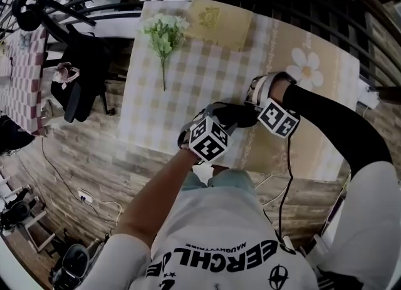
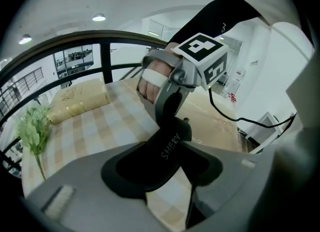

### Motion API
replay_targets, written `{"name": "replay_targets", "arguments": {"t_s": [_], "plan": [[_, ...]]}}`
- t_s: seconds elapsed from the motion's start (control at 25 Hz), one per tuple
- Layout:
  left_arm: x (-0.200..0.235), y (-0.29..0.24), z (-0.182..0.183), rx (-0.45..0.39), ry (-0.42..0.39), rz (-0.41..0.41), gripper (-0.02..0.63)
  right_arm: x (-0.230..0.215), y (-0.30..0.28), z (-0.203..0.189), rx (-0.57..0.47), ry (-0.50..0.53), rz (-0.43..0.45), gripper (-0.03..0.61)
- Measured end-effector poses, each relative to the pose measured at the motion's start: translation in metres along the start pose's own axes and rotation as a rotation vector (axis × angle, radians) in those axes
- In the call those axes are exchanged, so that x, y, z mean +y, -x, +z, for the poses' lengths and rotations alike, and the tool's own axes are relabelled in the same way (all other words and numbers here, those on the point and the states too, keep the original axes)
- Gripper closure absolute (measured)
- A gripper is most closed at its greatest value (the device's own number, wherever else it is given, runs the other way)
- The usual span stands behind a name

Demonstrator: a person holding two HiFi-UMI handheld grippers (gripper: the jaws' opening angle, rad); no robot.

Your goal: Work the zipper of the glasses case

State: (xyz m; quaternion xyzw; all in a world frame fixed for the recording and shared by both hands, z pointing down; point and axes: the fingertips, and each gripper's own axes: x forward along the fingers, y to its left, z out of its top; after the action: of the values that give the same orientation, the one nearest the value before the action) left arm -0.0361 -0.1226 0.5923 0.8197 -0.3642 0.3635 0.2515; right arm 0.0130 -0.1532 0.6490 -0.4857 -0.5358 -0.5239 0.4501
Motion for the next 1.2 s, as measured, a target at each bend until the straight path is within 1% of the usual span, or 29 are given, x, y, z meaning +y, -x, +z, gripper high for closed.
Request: {"name": "replay_targets", "arguments": {"t_s": [0.04,0.12,0.2,0.32,0.48,0.56,0.64,0.72,0.76,0.84,0.92,0.96,1.04,1.12,1.2], "plan": [[-0.001,0.0,-0.001,0.006,-0.01,-0.007,0.298,0.001,0.0,0.002,-0.003,0.02,-0.004,0.465],[-0.004,0.001,-0.002,0.018,-0.041,-0.022,0.298,0.004,0.002,0.007,-0.018,0.013,0.003,0.482],[-0.005,0.001,-0.003,0.015,-0.052,-0.029,0.296,0.009,0.003,0.008,-0.031,-0.038,0.017,0.525],[-0.004,0.002,-0.002,0.008,-0.05,-0.027,0.296,0.011,0.005,0.007,-0.046,-0.135,0.02,0.529],[-0.005,0.002,-0.003,0.006,-0.061,-0.017,0.296,0.012,0.007,0.006,-0.055,-0.221,0.035,0.534],[-0.006,0.002,-0.004,0.01,-0.062,-0.015,0.296,0.015,0.008,0.006,-0.053,-0.248,0.061,0.535],[-0.005,0.001,-0.003,0.009,-0.057,-0.021,0.296,0.025,0.01,0.007,-0.06,-0.274,0.107,0.551],[-0.004,0.001,-0.001,-0.003,-0.046,-0.028,0.296,0.033,0.013,0.011,-0.086,-0.331,0.133,0.551],[-0.003,0.001,-0.001,-0.008,-0.042,-0.031,0.296,0.034,0.013,0.012,-0.101,-0.376,0.12,0.551],[-0.002,0.002,-0.001,-0.012,-0.042,-0.036,0.296,0.028,0.012,0.01,-0.127,-0.487,0.058,0.549],[-0.003,0.002,-0.002,-0.012,-0.044,-0.037,0.296,0.019,0.012,0.003,-0.134,-0.565,-0.003,0.548],[-0.003,0.002,-0.002,-0.011,-0.045,-0.037,0.296,0.016,0.012,-0.001,-0.134,-0.586,-0.022,0.547],[-0.003,0.001,-0.002,-0.009,-0.046,-0.035,0.296,0.012,0.012,-0.005,-0.143,-0.608,-0.025,0.517],[-0.003,0.001,-0.001,-0.006,-0.048,-0.031,0.296,0.012,0.012,-0.004,-0.158,-0.603,0.003,0.48],[-0.003,0.001,-0.001,-0.006,-0.048,-0.028,0.296,0.013,0.01,0.0,-0.162,-0.569,0.031,0.469]]}}
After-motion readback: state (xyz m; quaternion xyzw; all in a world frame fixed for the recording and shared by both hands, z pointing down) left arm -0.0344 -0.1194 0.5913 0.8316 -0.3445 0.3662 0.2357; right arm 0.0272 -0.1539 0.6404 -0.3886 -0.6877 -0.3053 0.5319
